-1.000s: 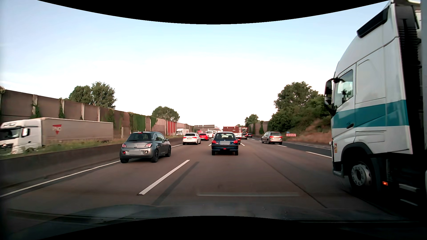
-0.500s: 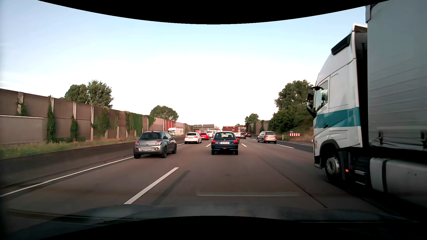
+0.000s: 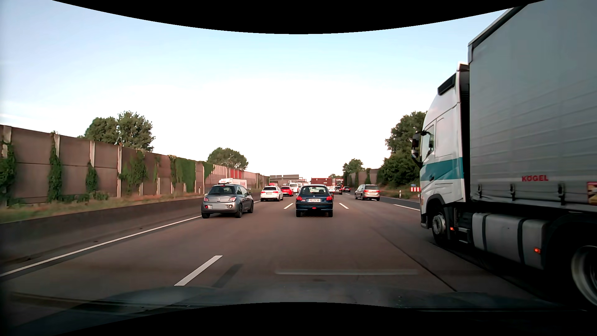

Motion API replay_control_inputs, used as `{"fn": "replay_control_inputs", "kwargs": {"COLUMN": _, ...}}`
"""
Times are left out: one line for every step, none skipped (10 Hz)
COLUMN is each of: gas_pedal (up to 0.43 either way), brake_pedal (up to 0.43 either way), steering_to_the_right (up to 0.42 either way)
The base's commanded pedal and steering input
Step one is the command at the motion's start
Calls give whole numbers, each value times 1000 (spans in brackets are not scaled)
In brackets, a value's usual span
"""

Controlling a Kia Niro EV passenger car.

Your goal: Follow the waypoints while adhering to traffic rules and regulations

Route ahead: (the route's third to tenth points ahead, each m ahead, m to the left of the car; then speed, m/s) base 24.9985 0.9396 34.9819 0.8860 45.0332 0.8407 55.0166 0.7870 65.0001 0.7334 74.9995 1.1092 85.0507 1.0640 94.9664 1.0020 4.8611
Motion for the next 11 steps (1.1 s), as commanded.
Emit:
{"fn": "replay_control_inputs", "kwargs": {"gas_pedal": 39, "brake_pedal": 0, "steering_to_the_right": -3}}
{"fn": "replay_control_inputs", "kwargs": {"gas_pedal": 47, "brake_pedal": 0, "steering_to_the_right": -3}}
{"fn": "replay_control_inputs", "kwargs": {"gas_pedal": 47, "brake_pedal": 0, "steering_to_the_right": -3}}
{"fn": "replay_control_inputs", "kwargs": {"gas_pedal": 59, "brake_pedal": 0, "steering_to_the_right": -3}}
{"fn": "replay_control_inputs", "kwargs": {"gas_pedal": 59, "brake_pedal": 0, "steering_to_the_right": -3}}
{"fn": "replay_control_inputs", "kwargs": {"gas_pedal": 59, "brake_pedal": 0, "steering_to_the_right": -4}}
{"fn": "replay_control_inputs", "kwargs": {"gas_pedal": 79, "brake_pedal": 0, "steering_to_the_right": -4}}
{"fn": "replay_control_inputs", "kwargs": {"gas_pedal": 79, "brake_pedal": 0, "steering_to_the_right": -6}}
{"fn": "replay_control_inputs", "kwargs": {"gas_pedal": 79, "brake_pedal": 0, "steering_to_the_right": -7}}
{"fn": "replay_control_inputs", "kwargs": {"gas_pedal": 79, "brake_pedal": 0, "steering_to_the_right": -7}}
{"fn": "replay_control_inputs", "kwargs": {"gas_pedal": 79, "brake_pedal": 0, "steering_to_the_right": -7}}
